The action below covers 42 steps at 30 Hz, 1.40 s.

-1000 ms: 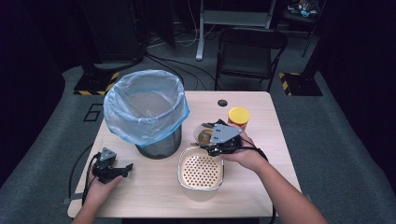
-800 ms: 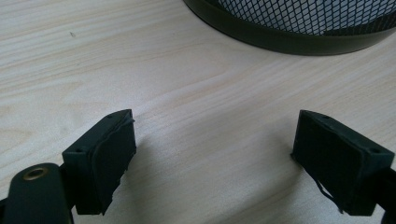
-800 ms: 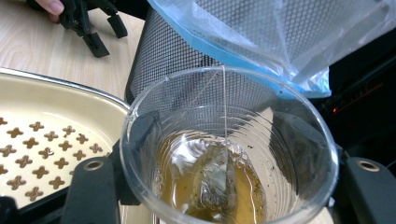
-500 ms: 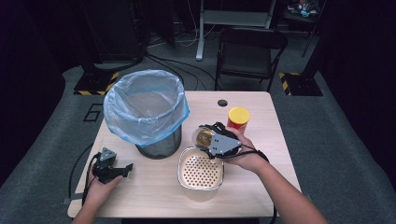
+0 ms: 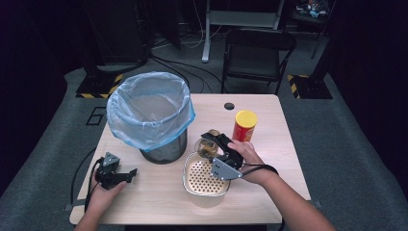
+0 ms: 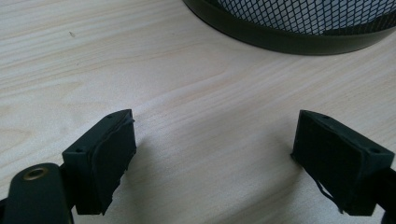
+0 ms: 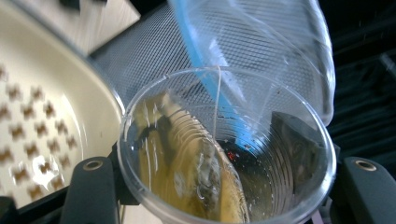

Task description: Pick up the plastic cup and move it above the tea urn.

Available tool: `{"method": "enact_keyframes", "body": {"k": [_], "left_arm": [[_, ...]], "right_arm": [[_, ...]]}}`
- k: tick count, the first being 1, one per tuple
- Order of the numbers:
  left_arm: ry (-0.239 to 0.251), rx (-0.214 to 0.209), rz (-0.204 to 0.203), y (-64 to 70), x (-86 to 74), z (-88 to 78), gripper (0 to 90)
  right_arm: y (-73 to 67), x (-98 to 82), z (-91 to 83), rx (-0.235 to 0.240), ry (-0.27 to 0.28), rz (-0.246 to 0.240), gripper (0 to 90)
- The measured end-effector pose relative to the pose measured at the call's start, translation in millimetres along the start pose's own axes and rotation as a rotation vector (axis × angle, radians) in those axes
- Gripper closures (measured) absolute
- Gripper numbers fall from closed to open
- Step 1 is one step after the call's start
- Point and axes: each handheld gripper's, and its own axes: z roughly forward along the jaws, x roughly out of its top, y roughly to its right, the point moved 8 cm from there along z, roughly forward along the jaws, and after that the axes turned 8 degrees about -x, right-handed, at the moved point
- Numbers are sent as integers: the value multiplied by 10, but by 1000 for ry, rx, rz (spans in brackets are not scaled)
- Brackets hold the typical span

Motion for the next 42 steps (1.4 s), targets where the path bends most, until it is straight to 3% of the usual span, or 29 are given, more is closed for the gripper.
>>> {"method": "enact_keyframes", "body": {"k": [2,6,8,14,15,16,18,20,21,26,28,30,31,42], "left_arm": [[0,0,0,0,0,0,129],[0,0,0,0,0,0,129],[0,0,0,0,0,0,129],[-1,-1,0,0,-1,-1,129],[0,0,0,0,0,0,129],[-1,-1,1,0,-1,-1,129],[0,-1,0,1,0,0,129],[0,-1,0,1,0,0,129],[0,0,0,0,0,0,129],[-1,0,0,1,-1,-1,129],[-1,-1,0,0,-1,-1,129],[0,0,0,0,0,0,129],[-1,0,0,0,0,0,129],[0,-1,0,1,0,0,129]], "right_arm": [[-18,-8,-4,-20,-6,-65,339],[-19,8,-15,-93,-11,-297,339],[-25,13,-9,-114,-11,-380,338],[-100,-31,-7,-125,-30,-576,337],[-92,-6,-20,-153,-18,-624,336],[-89,3,-22,-156,-14,-642,336],[-53,38,-39,-172,-11,-734,336],[-70,33,-35,-147,-14,-734,335],[-66,45,-35,-163,-6,-729,335],[-91,51,-45,-145,2,-734,334],[-97,36,-59,-158,-3,-703,332],[-93,57,-55,-138,6,-746,331],[-98,45,-64,-142,-1,-725,330],[-92,66,-75,-151,8,-740,328]]}}
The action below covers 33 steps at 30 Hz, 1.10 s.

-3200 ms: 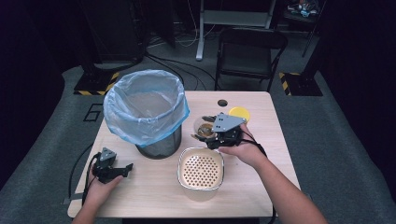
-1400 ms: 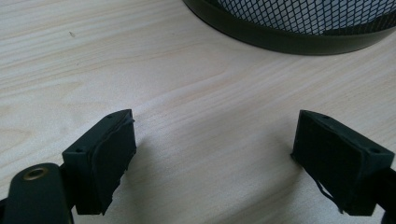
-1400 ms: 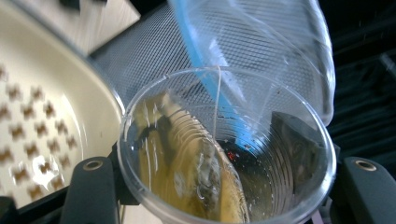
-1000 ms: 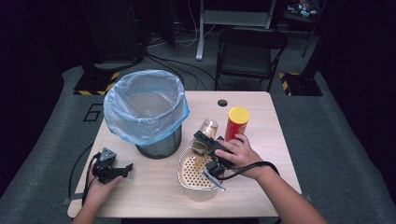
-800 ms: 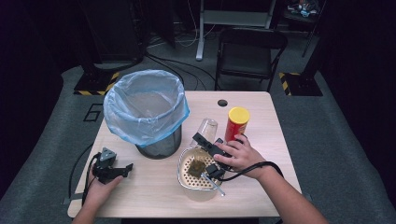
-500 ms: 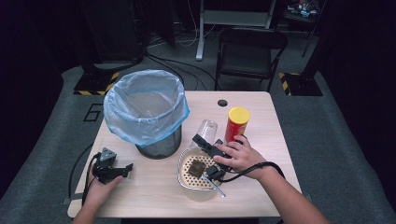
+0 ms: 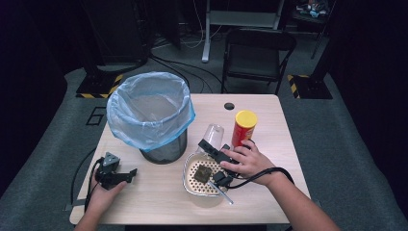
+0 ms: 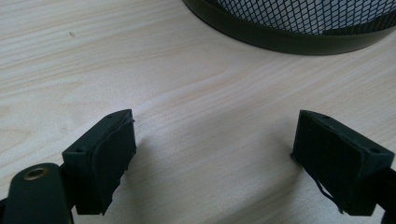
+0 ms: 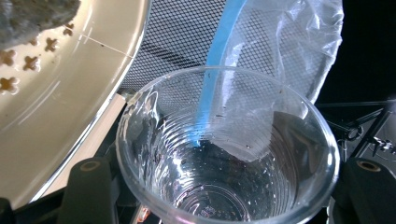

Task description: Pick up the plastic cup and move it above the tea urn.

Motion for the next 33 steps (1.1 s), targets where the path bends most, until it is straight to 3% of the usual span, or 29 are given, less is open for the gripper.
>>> {"method": "enact_keyframes", "body": {"k": [6,7,8,23,29,33], "left_arm": [[0,0,0,0,0,0,129],[0,0,0,0,0,0,129],[0,0,0,0,0,0,129],[-1,0,1,0,0,0,129],[0,0,0,0,0,0,129],[0,0,0,0,0,0,129]], "right_arm": [[-5,5,0,2,2,-7,326],[-59,14,-14,44,3,3,326],[-9,12,-2,1,0,-1,325],[18,20,7,-6,4,7,322],[26,22,18,-12,6,39,320],[17,9,13,-14,-1,87,320]]}}
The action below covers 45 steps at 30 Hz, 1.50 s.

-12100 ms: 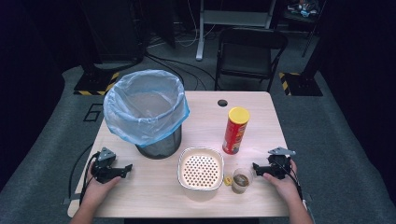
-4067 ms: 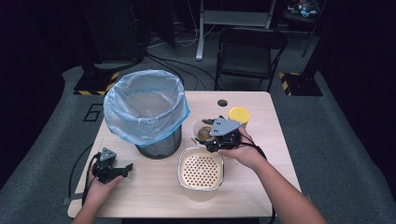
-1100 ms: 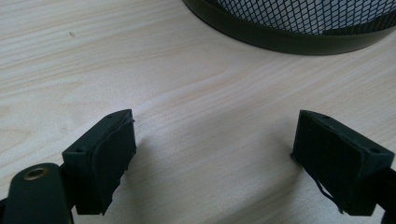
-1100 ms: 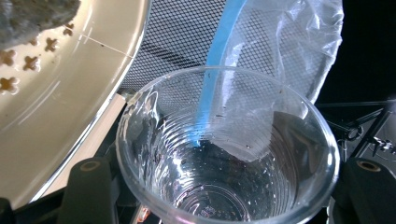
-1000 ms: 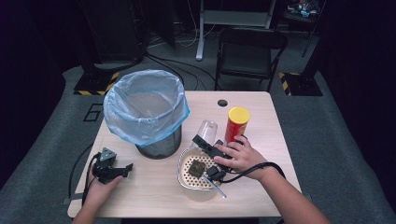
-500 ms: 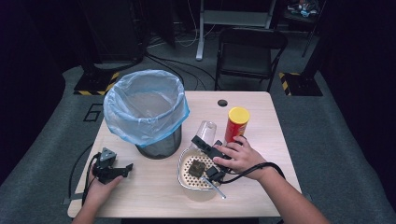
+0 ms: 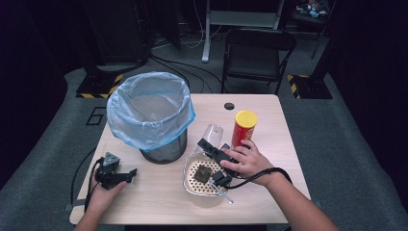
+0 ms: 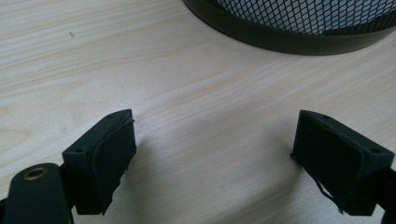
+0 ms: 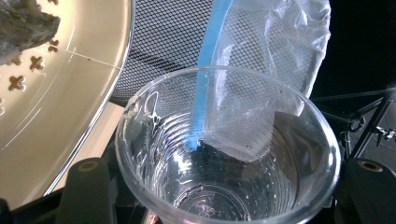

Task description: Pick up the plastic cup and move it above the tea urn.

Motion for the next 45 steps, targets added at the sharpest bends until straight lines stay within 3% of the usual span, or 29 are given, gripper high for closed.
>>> {"method": "enact_keyframes", "body": {"k": [6,9,15,17,20,23,26,29,30,31,34,36,39,45], "left_arm": [[0,0,0,0,0,0,129],[0,0,0,0,0,0,129],[0,0,0,0,0,0,129],[0,0,0,1,0,0,129],[0,0,0,0,0,0,129],[0,0,0,0,0,0,129],[0,0,0,0,0,0,129],[0,0,0,0,0,0,129],[0,0,0,0,0,0,129],[0,0,0,0,0,0,129],[0,0,0,0,0,0,129],[0,0,0,0,0,0,129],[0,0,0,0,0,0,129],[0,0,0,0,0,0,129]], "right_arm": [[-20,4,-9,7,2,26,319],[-4,-10,-6,12,-3,74,318],[24,-47,-7,8,-21,111,317],[39,-31,-5,23,-10,137,317],[76,-12,4,35,-2,226,316],[146,-28,9,45,-13,366,316],[206,-82,16,62,-35,618,315],[286,-143,26,77,-42,809,313],[296,-154,26,90,-45,868,313],[314,-170,31,119,-40,968,313],[345,-222,44,154,-38,1121,315],[333,-245,51,210,-39,1272,316],[289,-286,71,282,-56,1414,316],[270,-388,92,334,-85,1624,315]]}}
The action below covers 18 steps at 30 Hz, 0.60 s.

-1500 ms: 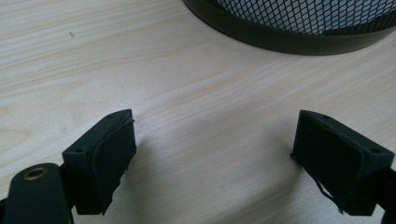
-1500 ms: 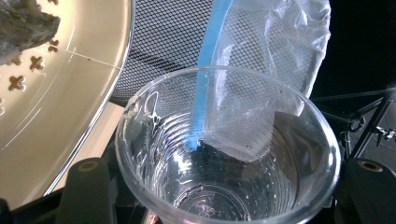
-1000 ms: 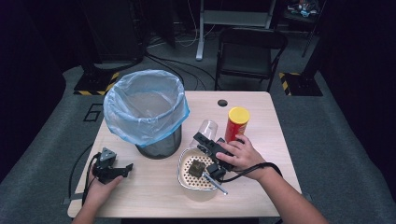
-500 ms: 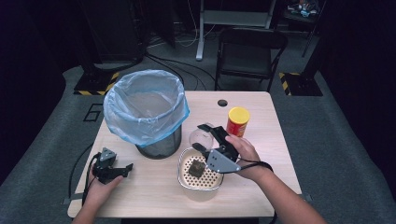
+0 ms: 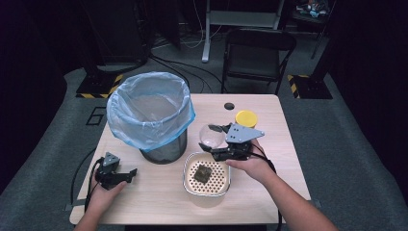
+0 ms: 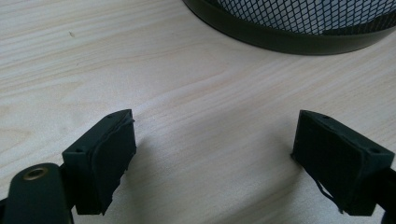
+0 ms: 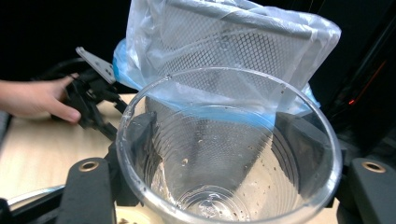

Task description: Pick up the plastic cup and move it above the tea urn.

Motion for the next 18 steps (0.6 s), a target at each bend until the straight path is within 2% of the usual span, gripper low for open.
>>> {"method": "enact_keyframes", "body": {"k": [3,9,12,18], "left_arm": [[0,0,0,0,0,0,129],[-1,0,0,0,0,0,129],[-7,-3,0,1,-3,-5,129],[-1,1,-2,-1,0,-1,129]], "right_arm": [[7,-3,2,30,-11,74,314],[83,-34,11,38,-42,199,312],[89,-41,5,45,-51,225,312],[87,-22,3,53,-47,223,317]]}}
